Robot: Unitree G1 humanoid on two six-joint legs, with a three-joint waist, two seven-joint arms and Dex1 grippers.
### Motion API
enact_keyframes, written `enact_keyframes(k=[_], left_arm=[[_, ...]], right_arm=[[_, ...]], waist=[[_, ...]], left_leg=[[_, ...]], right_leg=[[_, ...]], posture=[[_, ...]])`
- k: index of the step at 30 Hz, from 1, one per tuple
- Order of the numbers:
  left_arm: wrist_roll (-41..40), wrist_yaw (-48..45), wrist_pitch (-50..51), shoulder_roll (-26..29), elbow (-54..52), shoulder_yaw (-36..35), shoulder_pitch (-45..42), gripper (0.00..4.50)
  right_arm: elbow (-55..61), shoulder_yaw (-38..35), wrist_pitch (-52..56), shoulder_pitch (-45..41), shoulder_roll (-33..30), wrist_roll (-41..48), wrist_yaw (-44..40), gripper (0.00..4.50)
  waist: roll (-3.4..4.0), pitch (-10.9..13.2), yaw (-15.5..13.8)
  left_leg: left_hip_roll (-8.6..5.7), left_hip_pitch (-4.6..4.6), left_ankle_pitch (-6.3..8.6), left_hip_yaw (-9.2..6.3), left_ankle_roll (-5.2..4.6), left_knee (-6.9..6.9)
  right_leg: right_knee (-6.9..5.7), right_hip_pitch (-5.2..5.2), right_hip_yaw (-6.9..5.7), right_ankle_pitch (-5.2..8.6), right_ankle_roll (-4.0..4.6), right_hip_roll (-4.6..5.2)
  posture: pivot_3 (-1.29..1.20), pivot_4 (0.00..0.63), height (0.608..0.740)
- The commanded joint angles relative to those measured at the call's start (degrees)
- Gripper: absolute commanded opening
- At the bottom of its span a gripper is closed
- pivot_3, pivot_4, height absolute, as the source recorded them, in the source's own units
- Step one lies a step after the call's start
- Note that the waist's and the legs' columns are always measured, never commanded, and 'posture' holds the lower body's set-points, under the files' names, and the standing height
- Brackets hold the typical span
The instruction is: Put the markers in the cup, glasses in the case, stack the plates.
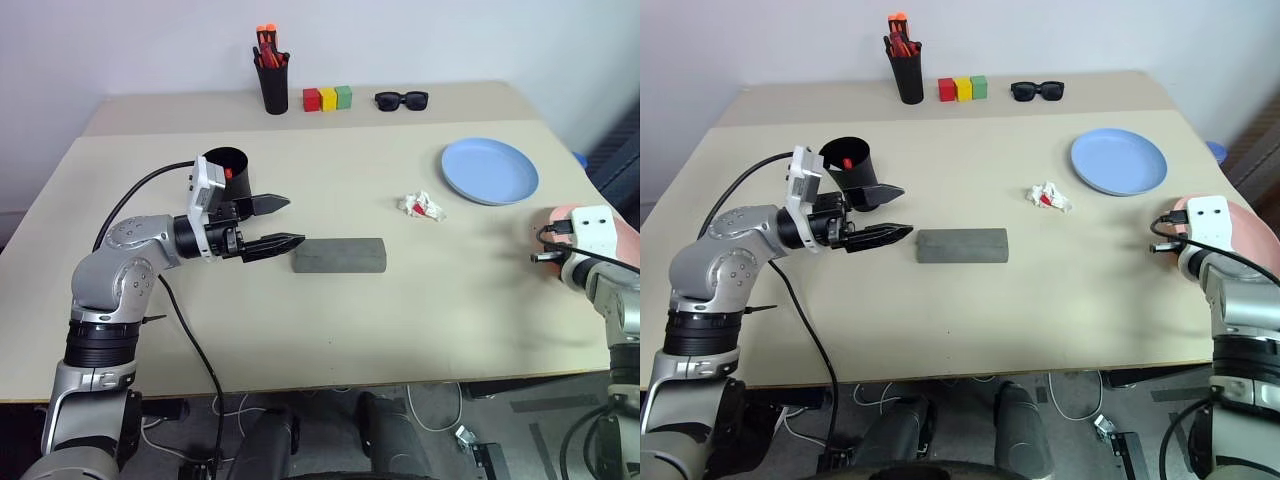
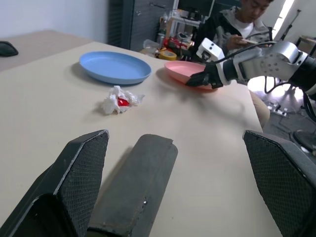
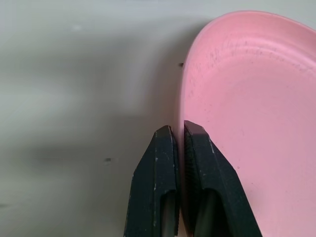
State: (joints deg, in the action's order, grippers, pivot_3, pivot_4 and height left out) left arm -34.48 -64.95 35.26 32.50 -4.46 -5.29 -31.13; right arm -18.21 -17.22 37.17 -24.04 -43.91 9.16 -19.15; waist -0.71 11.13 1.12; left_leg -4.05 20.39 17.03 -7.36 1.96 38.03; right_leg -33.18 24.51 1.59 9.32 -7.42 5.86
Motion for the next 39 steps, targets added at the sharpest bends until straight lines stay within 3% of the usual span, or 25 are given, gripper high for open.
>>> enact_keyframes(k=[1,5,12,19,22,29,33,37,39], left_arm=[[-0.7,0.3,-2.8,-0.5,0.0,-0.9,-0.5,4.5],[-0.3,1.0,-4.6,-1.4,0.8,-0.8,-0.3,4.5],[-0.7,2.0,-5.2,-1.7,-0.3,-0.6,0.9,4.5],[-1.6,3.9,-4.9,-1.5,-3.1,-1.5,2.9,4.5],[-2.1,4.8,-4.4,-1.1,-4.4,-1.9,4.0,4.5],[-2.7,6.1,-4.2,-0.9,-4.9,-1.7,4.4,4.5],[-2.7,6.2,-4.6,-1.2,-4.2,-1.4,3.5,4.5],[-2.9,6.2,-4.6,-1.2,-3.9,-1.6,3.4,4.5],[-3.1,6.3,-4.5,-1.4,-3.9,-1.7,3.4,4.5]], right_arm=[[-2.3,1.5,-9.8,-6.5,0.4,-1.2,-1.2,0.03],[-13.0,7.1,-21.0,-16.0,2.1,-5.4,-2.4,0.03],[-42.6,15.1,-42.1,-36.1,10.5,-11.8,-4.9,0.03],[-54.8,20.0,-47.6,-40.0,13.4,-18.2,-2.4,0.03],[-56.2,19.0,-47.5,-40.3,13.0,-17.8,-1.8,1.01],[-55.7,17.0,-48.3,-41.4,12.4,-16.4,-0.5,4.48],[-54.1,12.8,-48.0,-42.6,12.8,-12.1,-4.0,4.48],[-48.9,3.9,-40.2,-43.5,15.3,-0.1,-15.0,4.48],[-44.4,3.2,-35.8,-41.6,16.2,2.5,-19.4,4.48]], waist=[[0.0,0.0,0.4],[0.03,0.0,1.2],[0.05,0.0,1.8],[0.06,0.0,1.2],[0.07,0.1,1.5],[0.08,0.1,1.8],[0.09,0.1,1.8],[0.09,0.1,1.8],[0.09,0.1,1.9]], left_leg=[[0.02,-0.02,0.0,0.01,0.0,0.0],[0.04,-0.03,0.0,0.03,0.0,-0.03],[0.03,0.01,0.0,0.03,0.0,-0.15],[-0.05,0.17,0.0,-0.09,0.04,-0.19],[-0.04,0.15,0.0,-0.09,0.04,-0.21],[-0.02,0.08,-0.02,-0.07,0.07,-0.27],[-0.03,0.1,-0.02,-0.07,0.07,-0.27],[-0.02,0.09,-0.02,-0.07,0.07,-0.28],[-0.01,0.08,-0.02,-0.07,0.07,-0.28]], right_leg=[[-0.01,0.0,0.0,0.0,0.0,0.0],[0.0,0.0,0.0,0.0,0.0,-0.01],[0.03,0.11,0.03,-0.01,0.0,-0.01],[0.06,0.19,0.02,-0.01,0.01,0.03],[0.03,0.23,0.03,-0.01,0.01,0.02],[-0.05,0.26,0.03,-0.01,0.02,0.0],[-0.03,0.26,0.04,-0.01,0.02,0.0],[-0.03,0.25,0.04,-0.01,0.02,0.0],[-0.03,0.25,0.04,-0.01,0.02,0.0]], posture=[[0.0,0.15,0.74],[0.0,0.15,0.74],[0.0,0.15,0.74],[0.0,0.15,0.74],[0.0,0.15,0.74],[0.0,0.15,0.74],[0.0,0.15,0.74],[0.0,0.15,0.74],[0.0,0.15,0.74]])
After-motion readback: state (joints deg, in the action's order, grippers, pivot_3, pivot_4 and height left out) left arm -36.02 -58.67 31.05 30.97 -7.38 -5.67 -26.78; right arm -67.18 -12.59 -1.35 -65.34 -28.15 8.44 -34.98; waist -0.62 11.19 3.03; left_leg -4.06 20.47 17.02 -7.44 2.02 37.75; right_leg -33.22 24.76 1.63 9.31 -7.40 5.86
